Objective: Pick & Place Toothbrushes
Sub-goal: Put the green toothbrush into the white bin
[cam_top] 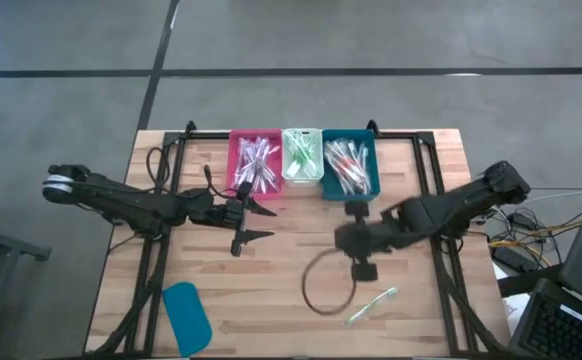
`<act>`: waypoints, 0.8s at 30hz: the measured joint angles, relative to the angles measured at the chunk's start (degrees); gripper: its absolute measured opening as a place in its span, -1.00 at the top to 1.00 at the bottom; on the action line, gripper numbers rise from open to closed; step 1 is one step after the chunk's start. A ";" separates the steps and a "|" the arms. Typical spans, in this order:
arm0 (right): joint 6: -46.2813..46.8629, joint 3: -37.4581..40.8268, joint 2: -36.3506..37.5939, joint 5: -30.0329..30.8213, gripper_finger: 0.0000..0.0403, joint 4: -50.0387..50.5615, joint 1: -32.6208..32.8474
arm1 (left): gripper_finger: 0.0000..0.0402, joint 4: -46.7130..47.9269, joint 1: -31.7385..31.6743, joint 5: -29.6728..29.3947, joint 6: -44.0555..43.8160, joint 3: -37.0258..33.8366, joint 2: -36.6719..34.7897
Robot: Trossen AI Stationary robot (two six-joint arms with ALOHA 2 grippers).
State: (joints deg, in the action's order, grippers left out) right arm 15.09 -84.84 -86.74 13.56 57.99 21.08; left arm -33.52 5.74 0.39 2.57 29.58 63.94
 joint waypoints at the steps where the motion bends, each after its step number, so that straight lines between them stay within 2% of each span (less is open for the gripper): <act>1: 0.68 0.83 0.00 0.14 0.77 -0.36 1.43 | -0.15 0.01 0.00 -0.01 0.00 0.00 0.01; 8: 0.04 7.71 0.00 0.09 0.81 -0.36 10.27 | -0.15 0.09 0.00 -0.01 0.00 -0.02 0.00; 14: -2.36 13.84 0.00 -0.08 0.75 -0.91 14.69 | -0.15 0.09 0.00 -0.01 0.00 -0.04 0.01; 20: 5.62 19.12 -0.05 -0.77 0.69 -6.08 16.23 | -0.15 0.10 -0.01 -0.01 0.00 -0.04 -0.01; 24: 9.85 21.69 -0.05 -5.49 0.56 -8.88 16.16 | -0.15 0.11 -0.02 -0.01 0.00 -0.04 0.01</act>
State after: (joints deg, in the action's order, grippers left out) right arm 24.94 -63.16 -86.78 8.07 49.11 37.23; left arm -33.41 5.72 0.38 2.57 29.54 63.94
